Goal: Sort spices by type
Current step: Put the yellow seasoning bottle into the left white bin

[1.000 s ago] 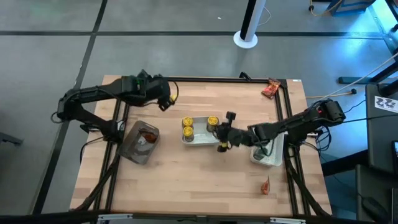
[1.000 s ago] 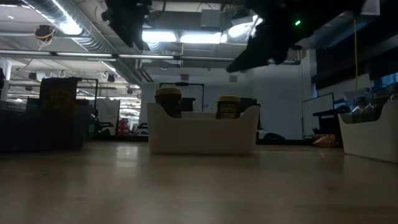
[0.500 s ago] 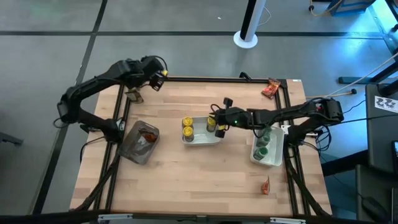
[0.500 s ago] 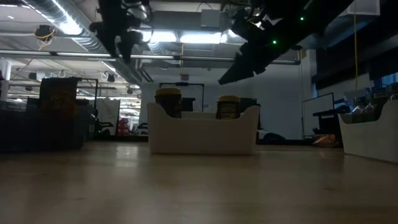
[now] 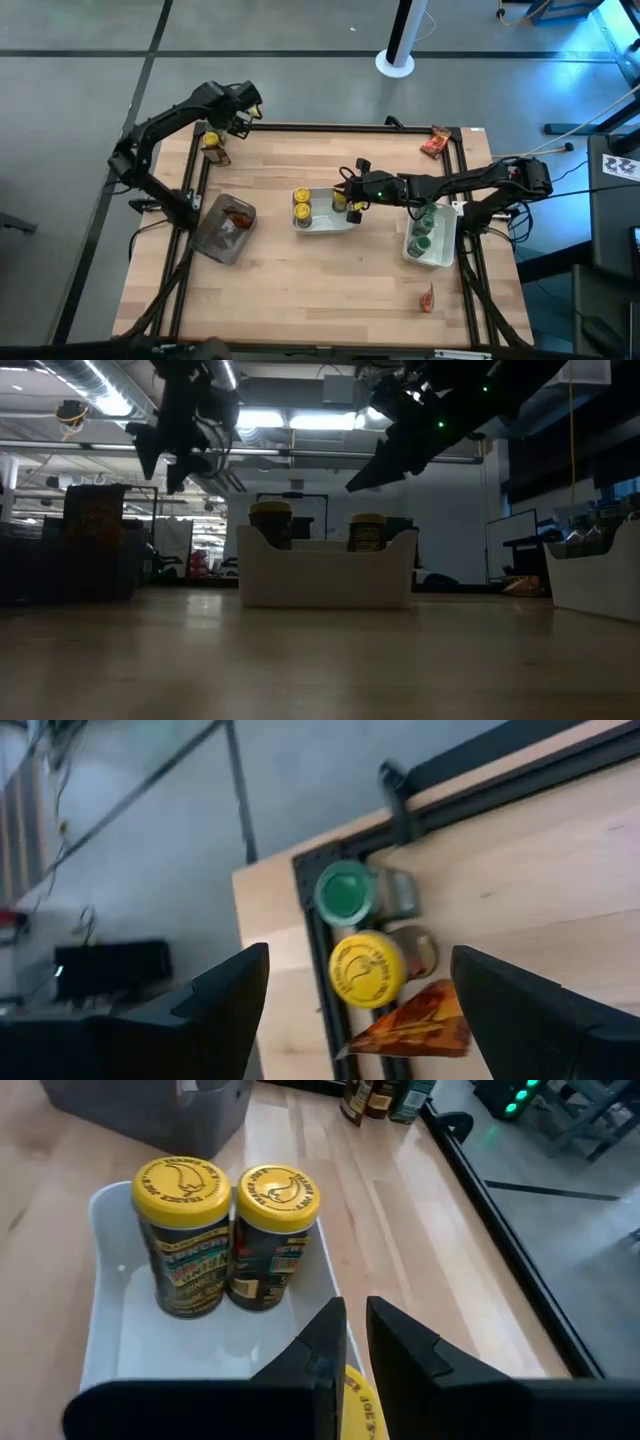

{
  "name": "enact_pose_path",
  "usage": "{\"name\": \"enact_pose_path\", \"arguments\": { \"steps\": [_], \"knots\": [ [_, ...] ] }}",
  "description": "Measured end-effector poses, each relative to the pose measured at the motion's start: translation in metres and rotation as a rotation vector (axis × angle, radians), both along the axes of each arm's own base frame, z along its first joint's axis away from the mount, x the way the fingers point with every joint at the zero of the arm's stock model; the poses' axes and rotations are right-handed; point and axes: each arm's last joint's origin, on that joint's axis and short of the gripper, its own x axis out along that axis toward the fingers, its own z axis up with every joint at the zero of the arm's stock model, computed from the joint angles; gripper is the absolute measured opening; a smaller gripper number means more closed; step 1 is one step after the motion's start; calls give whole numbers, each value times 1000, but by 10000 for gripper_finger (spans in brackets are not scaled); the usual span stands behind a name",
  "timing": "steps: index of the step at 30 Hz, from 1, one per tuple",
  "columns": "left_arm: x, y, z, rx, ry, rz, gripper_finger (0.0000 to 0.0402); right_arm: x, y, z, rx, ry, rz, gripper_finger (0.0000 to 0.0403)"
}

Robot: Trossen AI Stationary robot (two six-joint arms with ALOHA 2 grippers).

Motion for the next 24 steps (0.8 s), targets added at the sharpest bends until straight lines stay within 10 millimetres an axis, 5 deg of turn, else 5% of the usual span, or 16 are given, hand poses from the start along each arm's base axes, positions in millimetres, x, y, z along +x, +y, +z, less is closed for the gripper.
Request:
{"name": "enact_pose_path", "arguments": {
  "steps": [9,24],
  "knots": [
    [-3,26,-27,-82,68,92,296,-1,0,-1,15,13,-6,46],
    [-7,39,-51,-256,70,164,296,-10,0,-20,28,-3,-14,46]
  ]
}}
